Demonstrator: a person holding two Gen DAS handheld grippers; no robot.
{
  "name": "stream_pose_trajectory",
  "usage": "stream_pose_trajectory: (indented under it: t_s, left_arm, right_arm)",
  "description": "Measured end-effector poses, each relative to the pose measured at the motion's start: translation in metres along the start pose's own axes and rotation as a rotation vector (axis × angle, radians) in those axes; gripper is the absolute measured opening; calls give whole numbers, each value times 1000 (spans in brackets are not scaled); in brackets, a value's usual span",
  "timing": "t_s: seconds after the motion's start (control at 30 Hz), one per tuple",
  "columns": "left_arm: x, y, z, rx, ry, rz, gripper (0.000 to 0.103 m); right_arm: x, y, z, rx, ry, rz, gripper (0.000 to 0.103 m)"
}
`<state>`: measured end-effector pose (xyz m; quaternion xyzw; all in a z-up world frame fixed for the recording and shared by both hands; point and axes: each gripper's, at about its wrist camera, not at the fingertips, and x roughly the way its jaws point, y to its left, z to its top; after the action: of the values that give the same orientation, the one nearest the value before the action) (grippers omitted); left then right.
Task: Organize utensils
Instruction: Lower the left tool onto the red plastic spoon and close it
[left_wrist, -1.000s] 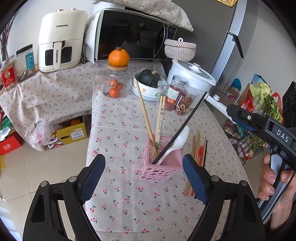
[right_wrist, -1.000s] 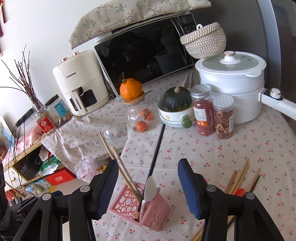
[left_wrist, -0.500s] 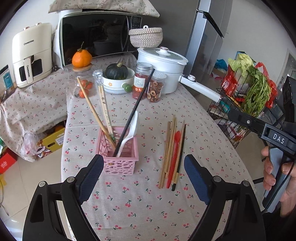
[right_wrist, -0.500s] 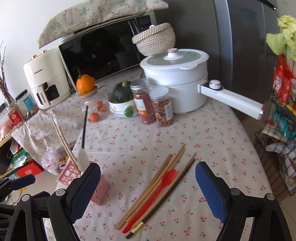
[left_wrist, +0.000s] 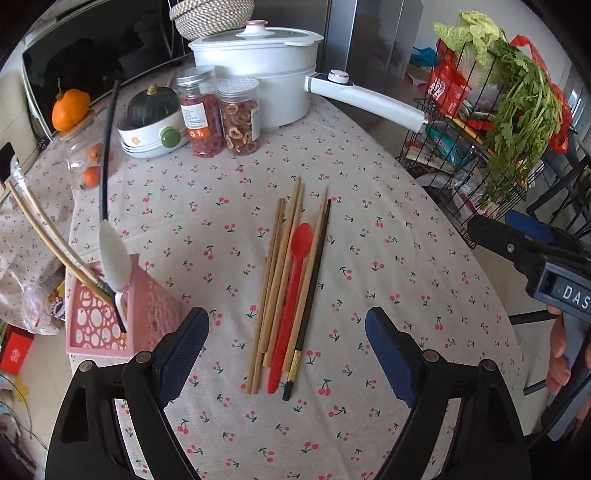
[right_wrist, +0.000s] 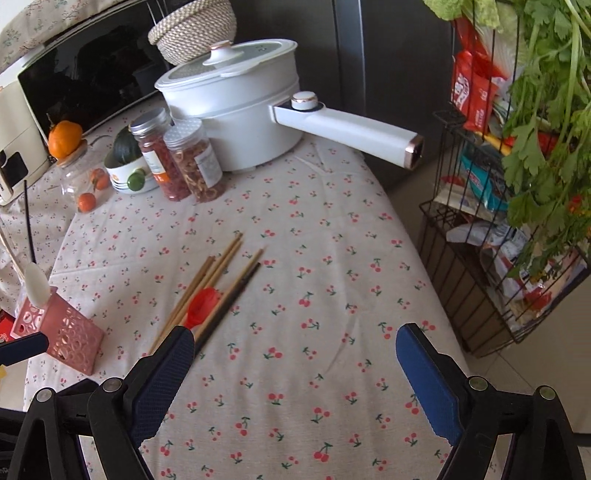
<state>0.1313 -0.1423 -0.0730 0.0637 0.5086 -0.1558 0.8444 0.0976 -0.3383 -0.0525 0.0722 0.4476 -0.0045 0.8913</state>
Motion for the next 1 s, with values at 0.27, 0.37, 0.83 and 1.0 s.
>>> stream_pose_trajectory:
  t_s: [0.27, 0.37, 0.83, 1.0]
  left_arm:
    - [80, 4, 45, -75, 97, -42, 44]
    - [103, 10, 53, -100, 115, -53, 37]
    - [143, -1, 70, -24, 112, 11, 2]
    - [126, -8, 67, 4, 73, 1, 0]
  right_arm:
    - [30, -34, 1, 103, 88, -11, 92]
    - [38, -42, 2, 150, 114, 7, 92]
    - [49, -42, 5, 185, 154, 26, 92]
    - [50, -42, 5, 187, 159, 24, 92]
